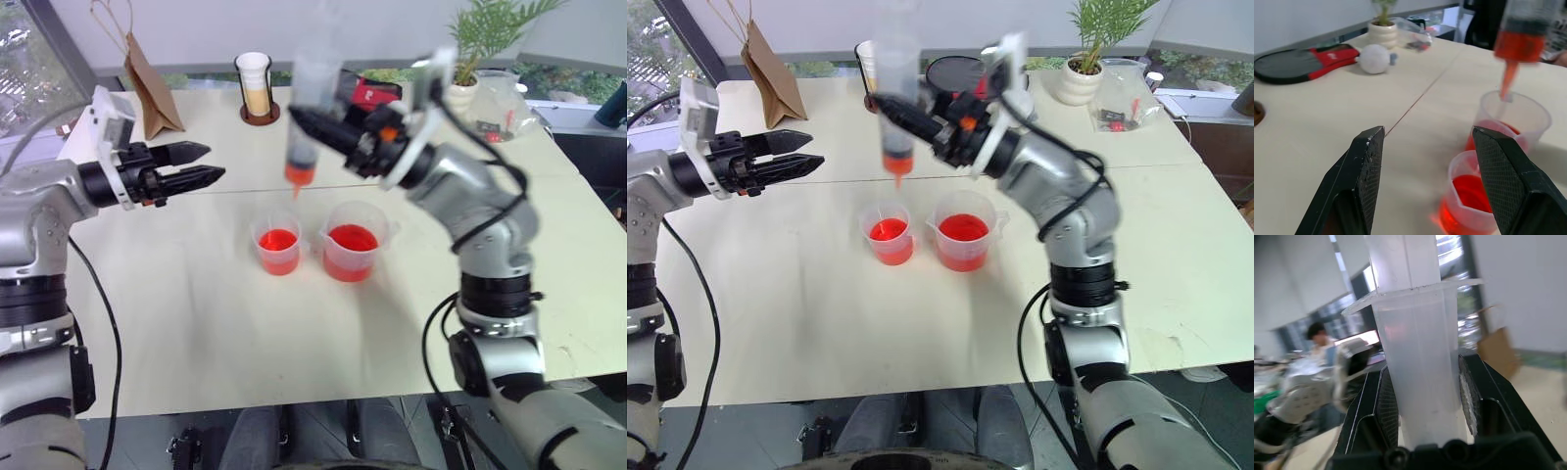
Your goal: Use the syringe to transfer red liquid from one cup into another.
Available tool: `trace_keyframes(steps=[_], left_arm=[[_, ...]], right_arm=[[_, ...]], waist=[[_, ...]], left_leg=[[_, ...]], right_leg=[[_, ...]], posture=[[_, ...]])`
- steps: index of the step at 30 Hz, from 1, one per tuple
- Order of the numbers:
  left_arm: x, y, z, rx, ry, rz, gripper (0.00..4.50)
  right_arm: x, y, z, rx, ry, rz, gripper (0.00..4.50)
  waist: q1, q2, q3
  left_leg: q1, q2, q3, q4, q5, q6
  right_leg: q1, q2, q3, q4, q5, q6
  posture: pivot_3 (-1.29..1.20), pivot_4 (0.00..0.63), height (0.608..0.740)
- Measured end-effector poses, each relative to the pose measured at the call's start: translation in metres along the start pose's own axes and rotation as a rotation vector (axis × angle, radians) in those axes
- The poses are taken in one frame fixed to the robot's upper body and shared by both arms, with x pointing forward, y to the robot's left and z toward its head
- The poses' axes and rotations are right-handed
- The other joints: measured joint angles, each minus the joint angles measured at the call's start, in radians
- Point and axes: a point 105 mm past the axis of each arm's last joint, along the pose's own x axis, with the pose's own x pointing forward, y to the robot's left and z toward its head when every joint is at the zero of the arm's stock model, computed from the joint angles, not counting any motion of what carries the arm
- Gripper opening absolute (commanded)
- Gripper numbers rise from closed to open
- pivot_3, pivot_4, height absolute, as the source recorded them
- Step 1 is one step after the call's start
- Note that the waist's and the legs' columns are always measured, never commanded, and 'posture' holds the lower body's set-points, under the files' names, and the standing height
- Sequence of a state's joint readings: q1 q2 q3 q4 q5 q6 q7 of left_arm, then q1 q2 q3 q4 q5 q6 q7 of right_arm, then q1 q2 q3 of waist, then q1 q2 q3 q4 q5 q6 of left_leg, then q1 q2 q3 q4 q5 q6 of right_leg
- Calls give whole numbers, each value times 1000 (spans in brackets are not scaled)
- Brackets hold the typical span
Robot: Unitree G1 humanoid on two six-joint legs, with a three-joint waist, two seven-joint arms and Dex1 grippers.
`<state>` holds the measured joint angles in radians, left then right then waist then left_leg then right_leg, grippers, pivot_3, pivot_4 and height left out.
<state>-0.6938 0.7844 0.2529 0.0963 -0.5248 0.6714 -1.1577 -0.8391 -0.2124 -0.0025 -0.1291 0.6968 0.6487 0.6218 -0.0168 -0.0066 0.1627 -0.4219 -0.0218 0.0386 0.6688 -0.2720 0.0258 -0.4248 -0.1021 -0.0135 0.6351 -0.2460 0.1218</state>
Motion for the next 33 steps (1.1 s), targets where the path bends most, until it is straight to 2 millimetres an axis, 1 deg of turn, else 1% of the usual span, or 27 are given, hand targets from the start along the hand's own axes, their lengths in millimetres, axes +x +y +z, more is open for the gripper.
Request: trace_keyframes(steps=[2, 4, 7, 9, 11, 13, 15, 17, 18, 20, 23, 32, 33], left_arm=[[-1, 1, 5, 5, -24, 22, 2900], [-5, 2, 10, -1, -54, 48, 2900], [-8, -5, 14, -26, -82, 36, 2900], [-7, -8, 25, -29, -113, 17, 2900], [-4, -11, 45, 9, -159, -12, 2900], [3, -16, 77, 75, -233, -50, 2900], [11, -20, 98, 116, -288, -91, 2900], [21, -19, 100, 114, -301, -116, 2900], [29, -17, 97, 104, -297, -130, 2900], [45, -15, 84, 76, -263, -161, 2900], [57, -16, 73, 69, -232, -201, 2900], [65, -16, 75, 102, -247, -241, 2900], [67, -16, 74, 107, -241, -244, 2661]], right_arm=[[6, 0, -17, 20, 17, 12, 1346], [9, -2, -29, 18, 31, 18, 1346], [6, -7, -41, 3, 48, 9, 1346], [4, -6, -49, 0, 66, 18, 1346], [5, -4, -52, 1, 76, 31, 1346], [5, -2, -53, -3, 82, 45, 1346], [5, -2, -56, -9, 95, 45, 1346], [4, -2, -57, -11, 100, 46, 1346], [3, -2, -59, -11, 103, 44, 1346], [3, -2, -61, -12, 108, 41, 1346], [3, -2, -62, -13, 110, 37, 1346], [1, -3, -63, -28, 116, 21, 1346], [1, -3, -65, -27, 121, 19, 1346]], waist=[[3, 0, 0], [3, 0, 0], [2, 0, 0], [2, 0, 0], [2, 0, 0], [3, -1, 0], [3, 0, 0], [2, 0, 0], [2, 0, 0], [-1, 0, 0], [-5, 0, 0], [1, 0, 0], [1, 0, 0]], left_leg=[[0, 0, 0, 0, 0, 0], [0, -1, 0, 0, 0, 0], [0, -1, 0, 0, 0, 0], [0, -1, -1, 0, 0, -1], [0, -1, -1, 0, 1, -2], [0, -1, -1, 0, 1, -2], [1, -1, -1, 0, 1, -2], [2, -1, -1, 0, 1, -2], [2, -1, -1, 0, 1, -2], [2, -1, 0, 0, 1, -2], [1, -1, 0, -1, 1, -2], [1, -1, 0, -1, 1, -2], [1, -1, 0, -1, 1, -2]], right_leg=[[0, 0, 0, 0, 0, 0], [0, 0, 0, 0, 0, 0], [0, 0, 0, 0, 0, 0], [0, 0, 0, 0, 0, 0], [0, 0, 0, 0, 0, 0], [0, 0, 0, 0, 0, 0], [1, 0, 0, 0, 0, 0], [1, 0, 0, 0, 0, 0], [1, 0, 0, 0, 0, 0], [1, 0, 0, 0, 0, 0], [0, 1, 0, 0, 0, 0], [1, 0, 0, 0, 0, 0], [1, 0, 0, 0, 0, 0]], posture=[[0, 150, 740], [0, 150, 740], [0, 150, 740], [0, 150, 740], [0, 150, 740], [0, 150, 740], [0, 150, 740], [0, 150, 740], [0, 150, 740], [0, 150, 740], [0, 150, 740], [0, 150, 740], [0, 150, 740]])
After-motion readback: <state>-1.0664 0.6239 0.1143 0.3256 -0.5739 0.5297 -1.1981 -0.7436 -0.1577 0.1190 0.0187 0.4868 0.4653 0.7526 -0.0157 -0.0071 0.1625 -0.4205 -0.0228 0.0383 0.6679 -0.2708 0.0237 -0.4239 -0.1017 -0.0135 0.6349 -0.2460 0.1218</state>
